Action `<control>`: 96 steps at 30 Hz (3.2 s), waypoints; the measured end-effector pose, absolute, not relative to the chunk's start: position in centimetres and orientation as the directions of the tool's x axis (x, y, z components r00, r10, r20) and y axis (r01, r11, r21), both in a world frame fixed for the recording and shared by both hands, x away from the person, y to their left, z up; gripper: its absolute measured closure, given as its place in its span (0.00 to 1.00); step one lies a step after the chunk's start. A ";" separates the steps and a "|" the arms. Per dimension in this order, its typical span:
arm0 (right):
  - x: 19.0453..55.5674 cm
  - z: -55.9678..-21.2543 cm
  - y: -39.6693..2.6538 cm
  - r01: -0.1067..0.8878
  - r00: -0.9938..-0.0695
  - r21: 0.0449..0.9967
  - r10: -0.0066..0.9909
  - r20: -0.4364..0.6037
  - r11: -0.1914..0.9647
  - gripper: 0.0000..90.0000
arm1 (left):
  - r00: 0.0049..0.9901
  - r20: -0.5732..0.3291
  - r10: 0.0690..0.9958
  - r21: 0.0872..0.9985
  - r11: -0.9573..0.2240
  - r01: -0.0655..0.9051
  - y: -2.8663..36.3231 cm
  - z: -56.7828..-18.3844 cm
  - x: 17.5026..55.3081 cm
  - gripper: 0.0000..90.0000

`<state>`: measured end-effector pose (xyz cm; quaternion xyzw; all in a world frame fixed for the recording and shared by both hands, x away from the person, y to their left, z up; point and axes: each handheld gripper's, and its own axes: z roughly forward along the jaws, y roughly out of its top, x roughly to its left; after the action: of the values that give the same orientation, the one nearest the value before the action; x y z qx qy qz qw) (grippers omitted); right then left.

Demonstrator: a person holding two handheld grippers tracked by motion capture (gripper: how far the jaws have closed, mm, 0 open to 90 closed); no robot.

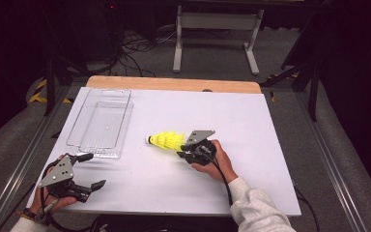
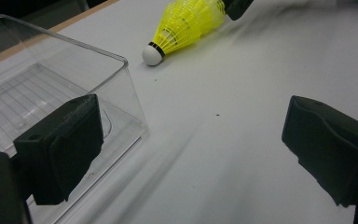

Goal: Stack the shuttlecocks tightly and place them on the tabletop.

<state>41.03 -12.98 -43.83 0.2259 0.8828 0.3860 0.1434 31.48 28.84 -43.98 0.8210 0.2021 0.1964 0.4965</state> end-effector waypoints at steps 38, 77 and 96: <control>38.1 -42.8 -15.5 0.211 -0.817 0.819 0.557 -0.152 0.533 0.14 | 0.838 0.136 0.528 0.891 -0.436 0.130 28.4 -43.9 31.1 0.07; 42.3 -44.9 -8.4 0.297 -0.853 0.791 0.521 -0.033 0.535 0.34 | 0.845 0.130 0.519 0.886 -0.443 0.136 28.1 -44.1 31.5 0.07; 43.3 -45.1 -7.1 0.343 -0.747 0.791 0.658 -0.098 0.507 0.92 | 0.848 0.128 0.515 0.886 -0.443 0.135 28.1 -44.1 31.6 0.07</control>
<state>43.33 -7.08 -45.08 0.2961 0.8452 0.3987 0.1977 31.56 28.06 -44.07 0.8269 0.1964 0.1940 0.4899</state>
